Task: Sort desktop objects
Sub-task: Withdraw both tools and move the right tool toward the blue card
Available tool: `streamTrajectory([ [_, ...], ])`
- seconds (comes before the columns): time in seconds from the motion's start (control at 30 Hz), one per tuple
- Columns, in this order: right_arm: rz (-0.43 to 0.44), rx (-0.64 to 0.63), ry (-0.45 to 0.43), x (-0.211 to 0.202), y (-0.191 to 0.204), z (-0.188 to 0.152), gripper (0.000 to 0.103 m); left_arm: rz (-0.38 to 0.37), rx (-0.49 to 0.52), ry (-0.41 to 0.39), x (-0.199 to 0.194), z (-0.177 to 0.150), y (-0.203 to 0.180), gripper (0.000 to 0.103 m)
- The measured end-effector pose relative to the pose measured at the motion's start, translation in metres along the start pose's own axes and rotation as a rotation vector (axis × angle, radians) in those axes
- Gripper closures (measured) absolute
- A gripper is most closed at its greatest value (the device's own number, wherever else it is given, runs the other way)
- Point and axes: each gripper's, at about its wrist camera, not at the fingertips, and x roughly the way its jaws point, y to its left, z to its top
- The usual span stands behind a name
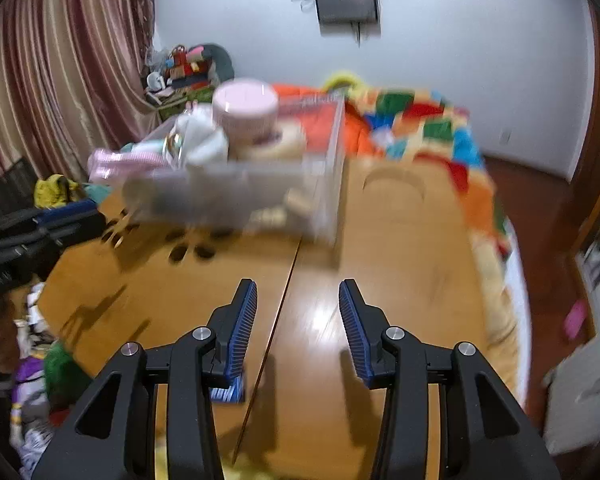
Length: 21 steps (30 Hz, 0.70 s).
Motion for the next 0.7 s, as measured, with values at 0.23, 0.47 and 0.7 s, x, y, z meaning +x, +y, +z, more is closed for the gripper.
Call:
streamTrajectory([
  [0.23,0.065,0.015,0.065,0.003,0.006,-0.031,0.064,-0.011,0.037,0.082,0.013,-0.027,-0.020,0.056],
  [0.47,0.083,-0.059,0.079,0.002,0.037,-0.046,0.061,-0.017,0.018,0.112,0.013,-0.044,-0.020,0.056],
  [0.7,0.014,-0.173,0.074,0.014,0.065,-0.052,0.054,-0.028,-0.001,0.126,0.009,-0.052,-0.012,0.056],
])
